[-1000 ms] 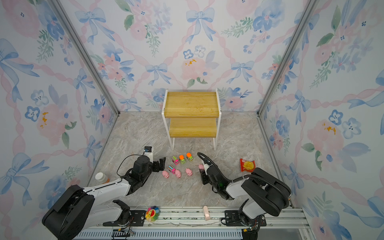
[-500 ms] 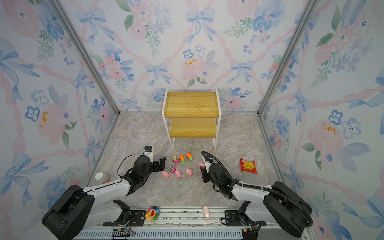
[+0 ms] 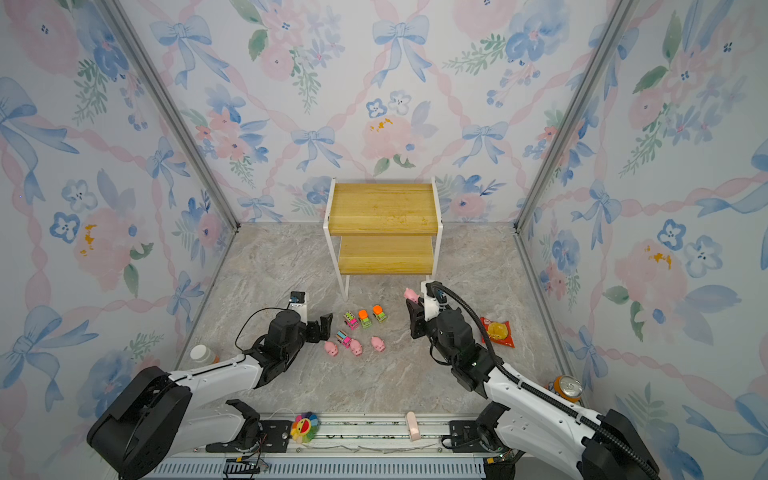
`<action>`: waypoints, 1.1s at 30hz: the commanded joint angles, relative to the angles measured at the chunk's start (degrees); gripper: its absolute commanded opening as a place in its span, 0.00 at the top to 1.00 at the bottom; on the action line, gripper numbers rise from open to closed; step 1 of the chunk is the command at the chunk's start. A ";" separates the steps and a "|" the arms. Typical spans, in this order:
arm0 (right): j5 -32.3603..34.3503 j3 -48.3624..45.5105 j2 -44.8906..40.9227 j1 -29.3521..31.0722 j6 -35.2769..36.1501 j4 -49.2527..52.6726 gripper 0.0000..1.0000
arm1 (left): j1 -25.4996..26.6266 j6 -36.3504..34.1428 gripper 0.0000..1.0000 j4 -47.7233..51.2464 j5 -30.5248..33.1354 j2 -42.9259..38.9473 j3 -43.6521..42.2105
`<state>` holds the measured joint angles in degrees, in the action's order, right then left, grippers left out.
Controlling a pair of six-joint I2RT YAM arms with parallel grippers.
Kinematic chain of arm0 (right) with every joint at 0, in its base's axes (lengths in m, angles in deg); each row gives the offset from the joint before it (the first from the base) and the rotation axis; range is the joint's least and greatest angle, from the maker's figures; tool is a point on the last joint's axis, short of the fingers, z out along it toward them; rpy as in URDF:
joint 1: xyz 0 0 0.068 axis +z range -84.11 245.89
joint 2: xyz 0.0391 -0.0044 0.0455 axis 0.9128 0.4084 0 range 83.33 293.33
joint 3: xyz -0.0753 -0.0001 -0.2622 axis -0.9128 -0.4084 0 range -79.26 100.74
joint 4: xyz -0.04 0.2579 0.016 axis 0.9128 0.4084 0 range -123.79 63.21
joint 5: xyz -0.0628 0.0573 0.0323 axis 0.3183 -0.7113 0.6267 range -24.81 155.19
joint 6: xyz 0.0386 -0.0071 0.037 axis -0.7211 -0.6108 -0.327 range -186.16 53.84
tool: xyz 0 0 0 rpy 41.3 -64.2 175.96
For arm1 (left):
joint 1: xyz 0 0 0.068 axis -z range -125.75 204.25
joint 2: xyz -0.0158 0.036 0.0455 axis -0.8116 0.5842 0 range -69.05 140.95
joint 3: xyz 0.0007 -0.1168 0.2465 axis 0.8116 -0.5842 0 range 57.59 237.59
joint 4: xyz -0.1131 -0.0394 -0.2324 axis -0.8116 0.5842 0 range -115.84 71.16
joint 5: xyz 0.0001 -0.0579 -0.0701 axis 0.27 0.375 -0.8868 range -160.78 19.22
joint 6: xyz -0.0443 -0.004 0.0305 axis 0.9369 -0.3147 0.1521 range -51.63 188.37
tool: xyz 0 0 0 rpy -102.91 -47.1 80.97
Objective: Place and organize the plastic toys onto the shelf
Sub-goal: 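Lift the pink pig with the right gripper and carry it onto the lower shelf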
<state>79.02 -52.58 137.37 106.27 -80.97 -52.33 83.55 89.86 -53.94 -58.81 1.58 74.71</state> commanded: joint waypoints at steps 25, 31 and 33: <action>8.45 17.88 23.69 -5.13 1.23 -12.24 0.70 | 0.23 -5.35 0.02 -0.41 -1.38 4.55 4.24; 14.25 17.80 26.48 -3.11 3.29 -17.07 0.70 | 0.25 -5.92 0.02 -0.64 -0.88 4.17 3.71; 16.30 17.52 27.46 -2.37 3.94 -19.00 0.70 | 0.14 -6.03 0.02 -0.72 -0.86 4.10 3.66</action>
<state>90.32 -36.06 163.47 102.73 -78.74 -66.21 83.55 85.06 -54.05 -60.21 6.76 78.61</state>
